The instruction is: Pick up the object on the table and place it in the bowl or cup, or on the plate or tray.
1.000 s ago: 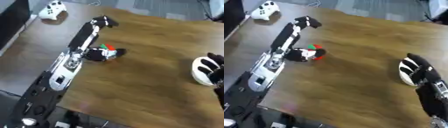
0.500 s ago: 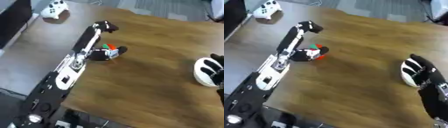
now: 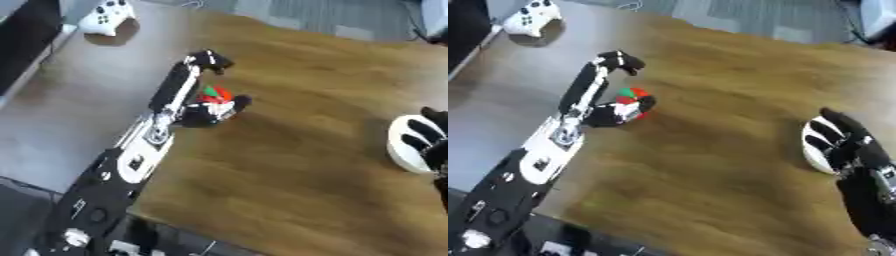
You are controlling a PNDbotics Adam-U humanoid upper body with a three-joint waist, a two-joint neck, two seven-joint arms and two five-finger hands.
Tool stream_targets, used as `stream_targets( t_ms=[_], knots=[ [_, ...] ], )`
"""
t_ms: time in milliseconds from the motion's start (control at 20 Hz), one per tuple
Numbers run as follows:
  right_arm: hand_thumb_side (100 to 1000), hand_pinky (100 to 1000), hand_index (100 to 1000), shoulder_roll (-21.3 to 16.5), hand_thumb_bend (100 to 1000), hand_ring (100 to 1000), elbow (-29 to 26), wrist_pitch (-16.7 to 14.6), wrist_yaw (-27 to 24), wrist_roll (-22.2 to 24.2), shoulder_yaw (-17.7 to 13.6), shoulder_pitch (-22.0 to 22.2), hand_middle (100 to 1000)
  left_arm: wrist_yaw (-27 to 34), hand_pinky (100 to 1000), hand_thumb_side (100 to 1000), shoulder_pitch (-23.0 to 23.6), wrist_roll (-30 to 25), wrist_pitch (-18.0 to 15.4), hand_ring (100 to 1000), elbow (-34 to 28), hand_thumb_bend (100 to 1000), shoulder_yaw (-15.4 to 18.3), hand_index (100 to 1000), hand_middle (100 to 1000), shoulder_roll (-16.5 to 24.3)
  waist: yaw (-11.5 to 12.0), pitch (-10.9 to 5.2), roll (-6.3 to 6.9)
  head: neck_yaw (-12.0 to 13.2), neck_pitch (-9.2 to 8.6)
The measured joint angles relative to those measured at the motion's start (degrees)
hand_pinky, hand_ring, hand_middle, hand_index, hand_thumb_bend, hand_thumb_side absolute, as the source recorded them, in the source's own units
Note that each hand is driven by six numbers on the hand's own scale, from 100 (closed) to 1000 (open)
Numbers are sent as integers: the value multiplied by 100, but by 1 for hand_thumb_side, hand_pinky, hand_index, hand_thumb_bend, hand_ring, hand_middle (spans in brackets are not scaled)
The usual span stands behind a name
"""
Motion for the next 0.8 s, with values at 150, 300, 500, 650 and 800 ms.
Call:
stream_targets(
  t_ms=[150,300,500,650,800],
  knots=[
    [912,926,972,0,100,945,-24,0,0,1,0,0,968,-42,715,806,3,3,-7,620,27,582,0,734,606,-4,0,8,-1,0,0],
    [912,927,973,1,100,944,-26,8,0,9,0,0,968,-58,717,808,13,5,-15,620,42,581,-5,734,605,-50,-1,28,-4,0,1],
    [912,927,973,2,100,944,-27,14,-1,15,0,0,968,-70,721,812,47,-3,-26,620,91,582,-15,734,605,-59,-15,32,-9,0,2],
    [912,927,973,3,100,944,-28,20,-4,21,0,0,969,-84,723,814,50,-13,-35,619,163,581,-29,734,604,-117,-23,39,-18,0,2],
    [912,928,973,4,100,943,-35,21,-5,22,0,-1,968,-90,725,816,56,-16,-44,617,275,577,-31,734,602,-171,-48,64,-32,0,2]
  ],
)
